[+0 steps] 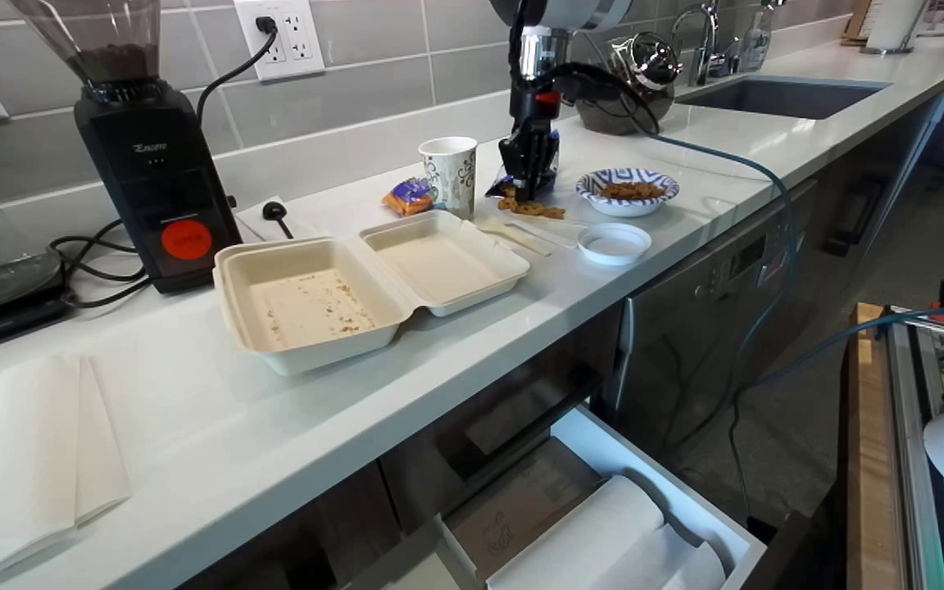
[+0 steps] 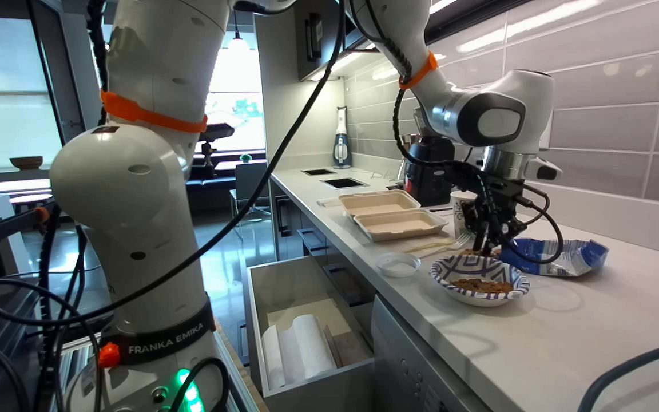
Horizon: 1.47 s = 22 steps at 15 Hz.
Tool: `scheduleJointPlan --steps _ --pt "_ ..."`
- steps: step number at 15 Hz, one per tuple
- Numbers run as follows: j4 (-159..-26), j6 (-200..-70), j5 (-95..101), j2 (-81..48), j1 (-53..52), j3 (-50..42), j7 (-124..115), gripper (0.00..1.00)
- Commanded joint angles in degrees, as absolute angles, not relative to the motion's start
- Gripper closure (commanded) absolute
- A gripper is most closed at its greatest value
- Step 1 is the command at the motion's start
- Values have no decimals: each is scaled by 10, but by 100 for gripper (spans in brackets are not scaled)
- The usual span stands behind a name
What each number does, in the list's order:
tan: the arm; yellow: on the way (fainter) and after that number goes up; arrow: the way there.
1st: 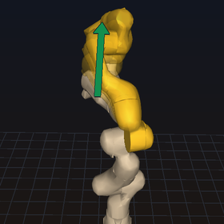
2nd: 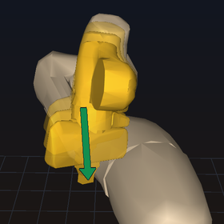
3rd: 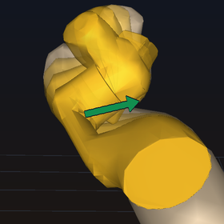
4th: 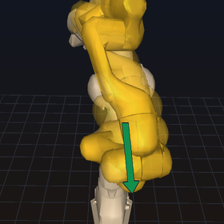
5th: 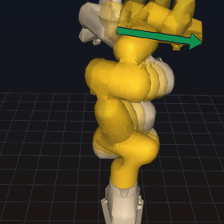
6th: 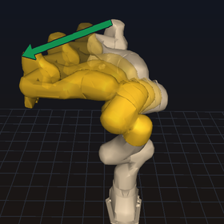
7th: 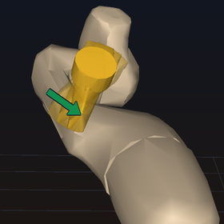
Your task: Move the cookie on the counter to the slightly to the left
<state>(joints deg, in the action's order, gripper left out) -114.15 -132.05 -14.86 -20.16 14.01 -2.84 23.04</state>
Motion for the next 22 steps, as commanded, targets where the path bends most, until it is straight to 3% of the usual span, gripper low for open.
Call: scheduleJointPlan --steps 1,4,6,11,13,17,19,22 --pt "-1154 -1304 -164 -187 149 -22 247 87" --pt "-1156 -1304 -165 -186 150 -22 249 95" --pt "-1157 -1303 -165 -185 150 -23 250 90" --pt "-1164 -1306 -163 -176 149 -23 251 94" --pt "-1166 -1305 -161 -174 148 -24 250 67" --pt "-1171 -1304 -160 -173 146 -24 250 47" --pt "-1173 -1305 -158 -175 144 -25 247 44" --pt "-1175 -1313 -147 -174 138 -27 236 54"
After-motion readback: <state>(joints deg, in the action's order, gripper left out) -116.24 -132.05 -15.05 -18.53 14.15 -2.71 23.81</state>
